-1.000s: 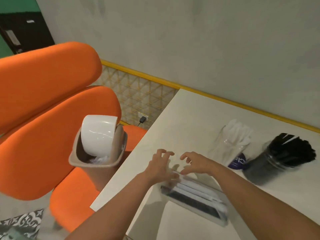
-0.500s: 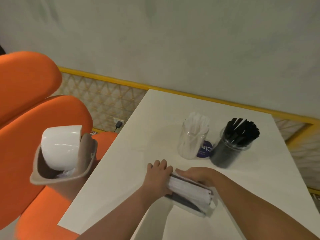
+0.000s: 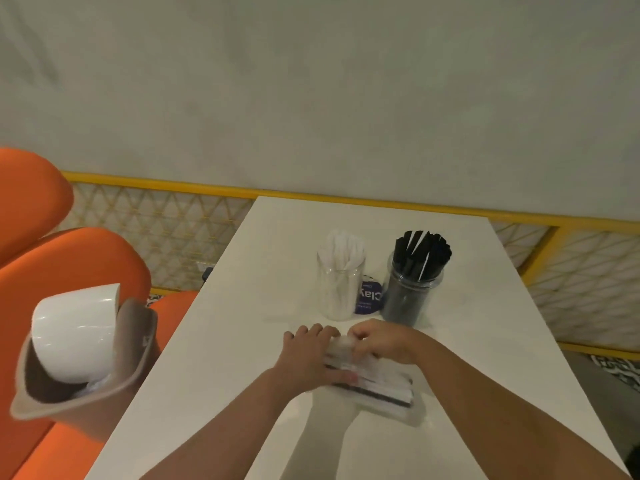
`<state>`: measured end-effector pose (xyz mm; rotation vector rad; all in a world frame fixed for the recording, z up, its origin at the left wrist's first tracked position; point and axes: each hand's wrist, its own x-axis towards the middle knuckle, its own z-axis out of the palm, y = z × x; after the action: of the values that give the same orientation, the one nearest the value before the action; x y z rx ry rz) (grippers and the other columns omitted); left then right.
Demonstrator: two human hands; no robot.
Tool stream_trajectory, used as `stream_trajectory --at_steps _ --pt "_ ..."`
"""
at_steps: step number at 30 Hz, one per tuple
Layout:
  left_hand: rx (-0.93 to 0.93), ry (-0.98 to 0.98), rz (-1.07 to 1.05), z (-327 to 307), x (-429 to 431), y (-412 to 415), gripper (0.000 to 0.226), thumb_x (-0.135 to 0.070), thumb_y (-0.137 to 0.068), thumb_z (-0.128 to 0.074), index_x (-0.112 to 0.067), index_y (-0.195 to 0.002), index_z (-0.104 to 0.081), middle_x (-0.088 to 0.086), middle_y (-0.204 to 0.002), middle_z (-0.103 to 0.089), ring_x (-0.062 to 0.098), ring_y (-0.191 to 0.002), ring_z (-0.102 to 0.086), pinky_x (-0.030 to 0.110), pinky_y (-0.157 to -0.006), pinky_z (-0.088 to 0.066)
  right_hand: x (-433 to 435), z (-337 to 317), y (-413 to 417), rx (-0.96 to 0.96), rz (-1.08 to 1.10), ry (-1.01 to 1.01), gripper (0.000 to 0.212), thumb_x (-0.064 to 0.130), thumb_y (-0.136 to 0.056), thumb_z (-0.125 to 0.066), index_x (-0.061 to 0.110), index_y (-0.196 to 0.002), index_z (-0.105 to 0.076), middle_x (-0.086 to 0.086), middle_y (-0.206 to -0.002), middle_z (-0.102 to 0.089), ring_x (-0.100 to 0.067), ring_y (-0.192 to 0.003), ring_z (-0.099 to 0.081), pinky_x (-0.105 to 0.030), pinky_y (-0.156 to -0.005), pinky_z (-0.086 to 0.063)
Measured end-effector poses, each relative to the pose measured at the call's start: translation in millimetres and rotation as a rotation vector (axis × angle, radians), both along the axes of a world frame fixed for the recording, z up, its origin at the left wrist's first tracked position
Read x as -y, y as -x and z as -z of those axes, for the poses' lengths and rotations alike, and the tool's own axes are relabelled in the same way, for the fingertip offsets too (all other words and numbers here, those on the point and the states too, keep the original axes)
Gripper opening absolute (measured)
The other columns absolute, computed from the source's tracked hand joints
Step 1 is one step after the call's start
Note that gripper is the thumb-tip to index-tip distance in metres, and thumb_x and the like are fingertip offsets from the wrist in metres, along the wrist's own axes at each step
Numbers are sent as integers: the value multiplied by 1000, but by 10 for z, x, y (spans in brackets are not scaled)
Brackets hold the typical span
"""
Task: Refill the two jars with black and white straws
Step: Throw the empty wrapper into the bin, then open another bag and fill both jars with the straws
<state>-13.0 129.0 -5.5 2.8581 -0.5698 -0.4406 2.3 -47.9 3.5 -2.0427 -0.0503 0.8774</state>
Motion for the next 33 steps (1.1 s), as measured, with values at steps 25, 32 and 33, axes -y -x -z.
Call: stream_trajectory --at_steps 25,32,33 --pt "-380 971 -136 -206 33 -44 30 -41 -87 -59 -21 -66 -52 -15 -56 -41 2 -53 -37 16 -54 -30 -121 -788 165 215 490 -885 40 -21 -65 -36 7 -67 -65 -5 -53 -59 -19 -58 -60 -26 -65 -49" --pt "-474 1052 0 -359 -128 -118 17 -27 -87 -65 -10 -87 -68 1 -80 -65 10 -73 -58 19 -70 -45 176 -957 33 619 783 -895 63 -26 -66 -25 16 -100 -57 -1 -61 -60 -11 -73 -61 -26 -73 -43" --pt "-477 1073 9 -391 -130 -128 11 -21 -86 -66 -10 -83 -66 -1 -75 -62 9 -69 -55 17 -67 -43 165 -952 18 623 789 -846 63 -26 -69 -30 17 -110 -53 -3 -72 -60 -13 -76 -59 -25 -70 -44"
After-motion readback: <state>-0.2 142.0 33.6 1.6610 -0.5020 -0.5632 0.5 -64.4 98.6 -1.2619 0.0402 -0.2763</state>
